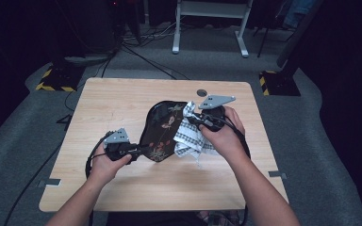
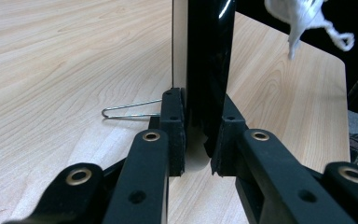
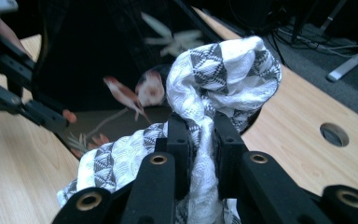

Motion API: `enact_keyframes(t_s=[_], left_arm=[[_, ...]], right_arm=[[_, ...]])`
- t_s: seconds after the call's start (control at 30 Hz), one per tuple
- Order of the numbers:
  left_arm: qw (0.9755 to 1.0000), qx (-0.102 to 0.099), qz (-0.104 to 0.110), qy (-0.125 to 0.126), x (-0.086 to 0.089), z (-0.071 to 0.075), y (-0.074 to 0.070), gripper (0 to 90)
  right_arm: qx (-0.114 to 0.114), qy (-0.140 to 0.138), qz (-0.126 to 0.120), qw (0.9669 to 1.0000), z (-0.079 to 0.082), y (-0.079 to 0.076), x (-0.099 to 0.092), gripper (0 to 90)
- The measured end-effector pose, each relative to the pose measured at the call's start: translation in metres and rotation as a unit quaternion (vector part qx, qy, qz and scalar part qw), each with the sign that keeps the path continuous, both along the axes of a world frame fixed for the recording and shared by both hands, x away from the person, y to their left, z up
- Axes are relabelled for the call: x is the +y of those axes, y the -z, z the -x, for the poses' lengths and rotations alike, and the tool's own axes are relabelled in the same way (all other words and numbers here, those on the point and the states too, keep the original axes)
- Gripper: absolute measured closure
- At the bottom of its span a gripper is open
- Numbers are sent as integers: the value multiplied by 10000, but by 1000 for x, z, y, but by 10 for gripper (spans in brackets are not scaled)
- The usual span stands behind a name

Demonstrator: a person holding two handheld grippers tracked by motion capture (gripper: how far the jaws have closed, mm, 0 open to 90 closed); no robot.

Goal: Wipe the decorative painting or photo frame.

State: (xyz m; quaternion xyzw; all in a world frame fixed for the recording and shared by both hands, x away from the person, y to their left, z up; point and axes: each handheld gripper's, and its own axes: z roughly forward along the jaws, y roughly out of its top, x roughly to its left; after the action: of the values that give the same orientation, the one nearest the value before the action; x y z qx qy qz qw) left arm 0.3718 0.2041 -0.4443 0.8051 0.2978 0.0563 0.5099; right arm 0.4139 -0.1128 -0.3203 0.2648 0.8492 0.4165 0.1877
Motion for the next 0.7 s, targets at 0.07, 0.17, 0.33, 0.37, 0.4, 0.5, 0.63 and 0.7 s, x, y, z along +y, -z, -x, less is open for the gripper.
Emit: enact_keyframes(t_s=[0.07,0.17,0.33,0.37,0.4,0.5,0.63,0.7], left_arm=[[10000,0,0,1,0,0,0,784],[10000,-1,-1,2,0,0,0,784],[10000,2,2,6,0,0,0,784],[10000,-4,2,5,0,0,0,784],[10000,-4,2,5,0,0,0,784],[10000,-5,-3,7,0,0,0,784],[10000,-2,5,9,0,0,0,784],[10000,-4,5,11,0,0,0,784]], right_arm=[[-31,-16,-43,10000,-1,-5,3,806],[-21,-37,-111,9999,-4,-10,5,806],[-43,-30,-205,9998,-9,-21,9,806],[-65,-32,-241,9997,-9,-24,10,805],[-80,-43,-263,9996,-9,-25,11,805],[-153,-66,-432,9989,-9,-29,13,806],[-214,-92,-594,9980,-10,-33,16,806],[-195,-110,-674,9975,-11,-35,20,806]])
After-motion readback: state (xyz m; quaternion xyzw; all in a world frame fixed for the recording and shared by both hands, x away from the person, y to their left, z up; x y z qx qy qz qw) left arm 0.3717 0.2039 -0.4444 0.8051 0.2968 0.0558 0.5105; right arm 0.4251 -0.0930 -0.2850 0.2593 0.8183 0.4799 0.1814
